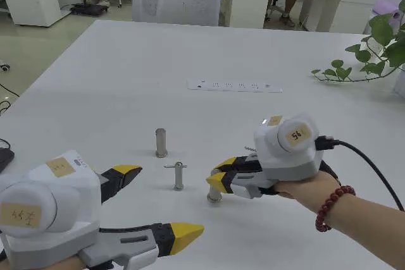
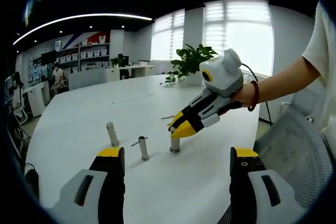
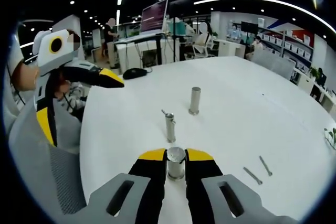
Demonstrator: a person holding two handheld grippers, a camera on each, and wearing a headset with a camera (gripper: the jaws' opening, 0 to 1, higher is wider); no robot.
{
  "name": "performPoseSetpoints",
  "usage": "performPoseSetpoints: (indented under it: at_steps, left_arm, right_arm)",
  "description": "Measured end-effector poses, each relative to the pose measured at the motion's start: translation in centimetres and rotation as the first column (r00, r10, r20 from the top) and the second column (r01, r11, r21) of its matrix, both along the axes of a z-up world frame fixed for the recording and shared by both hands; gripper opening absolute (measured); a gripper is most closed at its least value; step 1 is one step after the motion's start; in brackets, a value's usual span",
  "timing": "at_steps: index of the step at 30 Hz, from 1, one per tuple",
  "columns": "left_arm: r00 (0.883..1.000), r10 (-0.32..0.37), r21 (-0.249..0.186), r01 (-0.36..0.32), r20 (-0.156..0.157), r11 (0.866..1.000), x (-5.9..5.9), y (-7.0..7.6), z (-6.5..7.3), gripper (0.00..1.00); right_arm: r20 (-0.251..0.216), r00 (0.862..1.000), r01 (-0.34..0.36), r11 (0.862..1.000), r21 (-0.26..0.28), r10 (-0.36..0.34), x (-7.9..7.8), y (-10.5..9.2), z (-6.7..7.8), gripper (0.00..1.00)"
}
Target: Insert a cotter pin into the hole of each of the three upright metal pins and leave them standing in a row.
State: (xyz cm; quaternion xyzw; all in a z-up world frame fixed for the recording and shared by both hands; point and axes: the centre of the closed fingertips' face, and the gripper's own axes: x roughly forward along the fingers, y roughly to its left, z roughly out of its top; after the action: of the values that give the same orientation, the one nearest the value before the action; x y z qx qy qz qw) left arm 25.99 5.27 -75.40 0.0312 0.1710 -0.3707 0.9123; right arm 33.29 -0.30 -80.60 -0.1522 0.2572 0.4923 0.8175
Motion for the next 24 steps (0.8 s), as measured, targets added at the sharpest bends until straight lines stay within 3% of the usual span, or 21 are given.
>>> performPoseSetpoints:
  at_steps: [18, 24]
  left_arm:
    - [1.0, -0.004, -0.001, 0.004, -0.001, 1.0, -0.18, -0.07, 0.0, 0.81]
    - [1.0, -0.005, 0.0, 0.005, -0.002, 1.0, -0.32, -0.11, -0.09, 0.81]
  right_arm:
    - [-0.016, 0.999, 0.031, 0.999, 0.013, -0.031, -0.65, -0.67, -0.8, 0.13]
    - [0.006, 1.0, 0.022, 1.0, 0.015, -0.023, -0.81, -0.82, -0.8, 0.14]
